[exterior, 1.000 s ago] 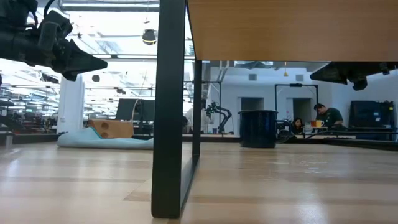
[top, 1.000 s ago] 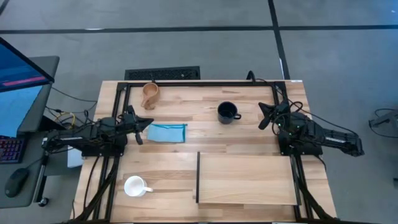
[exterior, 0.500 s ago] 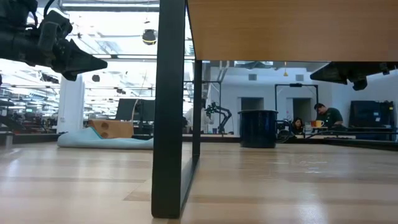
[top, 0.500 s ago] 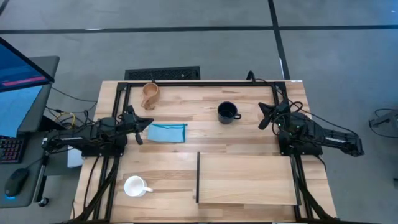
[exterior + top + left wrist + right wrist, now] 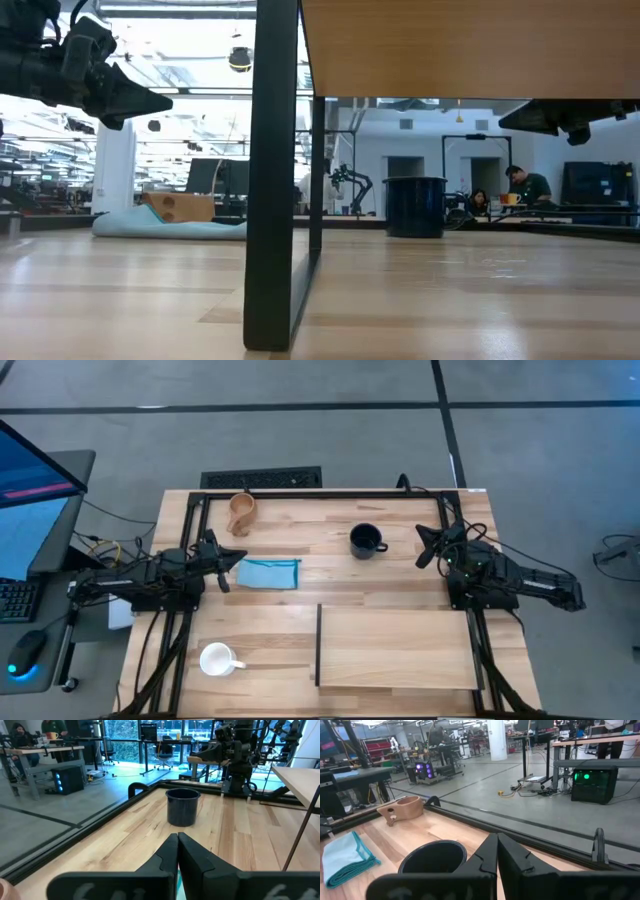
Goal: Stack small to large cups/mugs on shelf
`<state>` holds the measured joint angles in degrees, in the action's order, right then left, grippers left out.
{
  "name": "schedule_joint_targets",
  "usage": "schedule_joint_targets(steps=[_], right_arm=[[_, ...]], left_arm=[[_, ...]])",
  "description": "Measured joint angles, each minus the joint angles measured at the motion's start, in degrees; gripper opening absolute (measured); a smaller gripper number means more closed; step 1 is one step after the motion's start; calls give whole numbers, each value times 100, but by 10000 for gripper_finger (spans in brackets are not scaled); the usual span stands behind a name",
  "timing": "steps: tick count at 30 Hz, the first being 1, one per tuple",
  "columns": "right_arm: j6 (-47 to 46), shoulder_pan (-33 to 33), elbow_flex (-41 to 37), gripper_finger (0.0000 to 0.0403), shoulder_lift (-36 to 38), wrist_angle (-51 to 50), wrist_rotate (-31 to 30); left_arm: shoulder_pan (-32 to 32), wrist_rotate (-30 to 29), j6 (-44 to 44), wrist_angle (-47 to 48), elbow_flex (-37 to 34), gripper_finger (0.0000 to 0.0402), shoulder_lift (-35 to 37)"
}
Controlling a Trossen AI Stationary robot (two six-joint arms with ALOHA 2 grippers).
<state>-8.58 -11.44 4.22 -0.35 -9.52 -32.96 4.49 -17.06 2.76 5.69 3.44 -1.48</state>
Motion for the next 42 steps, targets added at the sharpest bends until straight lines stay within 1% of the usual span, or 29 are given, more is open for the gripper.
schedule_joint_targets(steps=[27, 32, 37, 42], right_arm=[[0, 0, -1, 33, 1, -2, -1], [0, 2, 0, 33, -1, 0, -1], [0, 0, -1, 33, 0, 0, 0], [0, 2, -1, 33, -1, 0, -1]], left_arm=[[-1, -1, 0, -1, 1, 0, 0], [0, -122, 0, -4, 0, 0, -1], [0, -122, 2, -9, 0, 0, 0], [-1, -125, 386, -19, 0, 0, -2]])
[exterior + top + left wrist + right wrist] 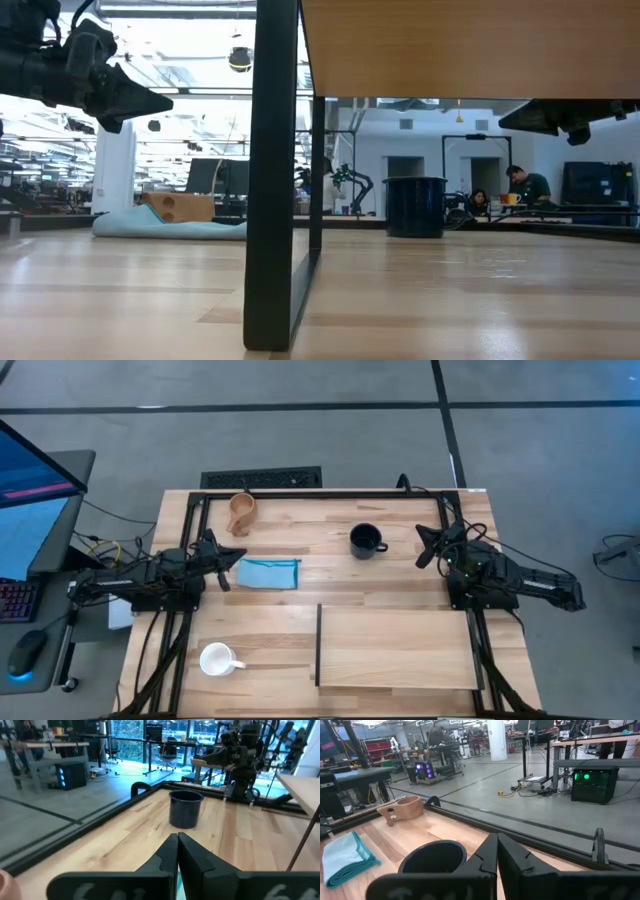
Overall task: Stack small to large cups/mugs on shelf
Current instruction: Put the brown mug on the shelf
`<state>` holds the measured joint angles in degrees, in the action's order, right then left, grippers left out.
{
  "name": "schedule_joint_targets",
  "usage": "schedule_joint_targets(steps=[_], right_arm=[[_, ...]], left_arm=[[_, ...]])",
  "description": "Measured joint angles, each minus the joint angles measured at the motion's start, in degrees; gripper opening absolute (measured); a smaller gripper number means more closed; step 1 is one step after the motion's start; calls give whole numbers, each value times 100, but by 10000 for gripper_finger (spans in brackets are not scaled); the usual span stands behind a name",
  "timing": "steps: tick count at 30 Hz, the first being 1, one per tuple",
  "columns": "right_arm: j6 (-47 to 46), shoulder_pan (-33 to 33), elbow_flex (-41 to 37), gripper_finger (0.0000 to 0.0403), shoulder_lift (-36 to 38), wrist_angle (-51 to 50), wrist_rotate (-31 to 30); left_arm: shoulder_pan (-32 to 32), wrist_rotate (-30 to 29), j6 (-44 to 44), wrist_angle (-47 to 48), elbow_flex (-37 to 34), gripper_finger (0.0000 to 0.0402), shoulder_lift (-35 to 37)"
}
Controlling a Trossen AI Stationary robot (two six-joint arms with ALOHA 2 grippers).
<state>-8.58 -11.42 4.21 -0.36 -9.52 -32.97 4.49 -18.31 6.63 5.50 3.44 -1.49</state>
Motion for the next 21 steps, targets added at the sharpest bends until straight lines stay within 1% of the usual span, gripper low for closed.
schedule_joint_targets(steps=[2, 6, 10, 18, 21], right_arm=[[0, -1, 2, 33, 0, -1, 0], [0, -1, 1, 33, 1, 0, 0], [0, -2, 0, 33, 2, 0, 0], [0, 0, 2, 33, 0, 0, 0], [0, -2, 1, 33, 1, 0, 0]], left_arm=[[-2, -37, -31, 10, 0, 0, -1], [1, -209, -375, 6, 0, 0, -1], [-1, -339, -380, 6, 2, 0, -1], [1, -369, -365, -28, 0, 0, -1], [1, -617, -341, -114, -8, 4, -1]])
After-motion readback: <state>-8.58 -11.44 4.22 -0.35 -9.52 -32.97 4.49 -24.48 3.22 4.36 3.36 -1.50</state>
